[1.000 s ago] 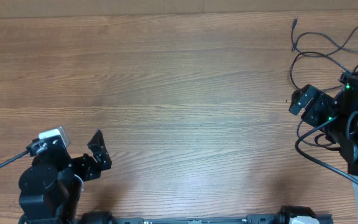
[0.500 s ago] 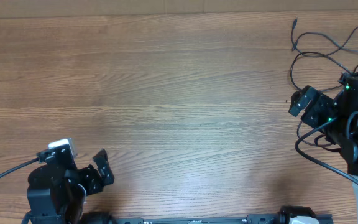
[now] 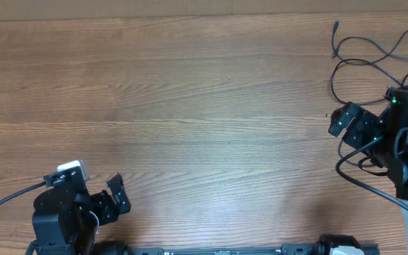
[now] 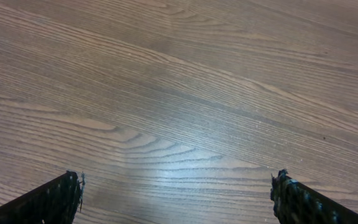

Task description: Untangle cables

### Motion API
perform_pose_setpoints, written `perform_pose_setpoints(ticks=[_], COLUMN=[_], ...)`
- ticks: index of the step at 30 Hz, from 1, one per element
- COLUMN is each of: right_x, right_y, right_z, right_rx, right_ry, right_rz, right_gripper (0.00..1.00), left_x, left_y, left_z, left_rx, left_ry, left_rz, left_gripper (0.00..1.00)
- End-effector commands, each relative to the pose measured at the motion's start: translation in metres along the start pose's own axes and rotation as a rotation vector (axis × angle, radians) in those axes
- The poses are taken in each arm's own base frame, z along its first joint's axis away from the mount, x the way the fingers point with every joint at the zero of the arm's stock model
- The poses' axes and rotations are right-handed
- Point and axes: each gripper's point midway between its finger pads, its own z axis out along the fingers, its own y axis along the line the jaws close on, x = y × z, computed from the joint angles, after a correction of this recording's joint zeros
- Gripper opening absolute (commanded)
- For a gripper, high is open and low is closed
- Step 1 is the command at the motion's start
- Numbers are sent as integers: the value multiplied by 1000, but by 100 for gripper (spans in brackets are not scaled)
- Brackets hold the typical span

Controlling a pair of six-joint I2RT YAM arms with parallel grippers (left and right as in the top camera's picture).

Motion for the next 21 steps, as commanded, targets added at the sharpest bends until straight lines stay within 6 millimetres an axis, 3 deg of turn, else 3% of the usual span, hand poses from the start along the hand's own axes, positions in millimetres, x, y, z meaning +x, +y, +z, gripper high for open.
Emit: perform_pose_setpoints(ticks=[1, 13, 21], right_x=[1, -6, 13], right_y=[4, 8, 10], right_z=[0, 5, 35], right_rx=[-17, -40, -150], right_ry=[4, -40, -133], right_rz=[-11, -11, -19], right_gripper=[100, 100, 100], left_x=[2, 2, 2], left_y=[4, 4, 4], left_z=[3, 3, 3], left_rx=[-20, -20, -20], left_ry=[7, 7, 7], left_rz=[23, 22, 22], left_gripper=[100, 99, 99])
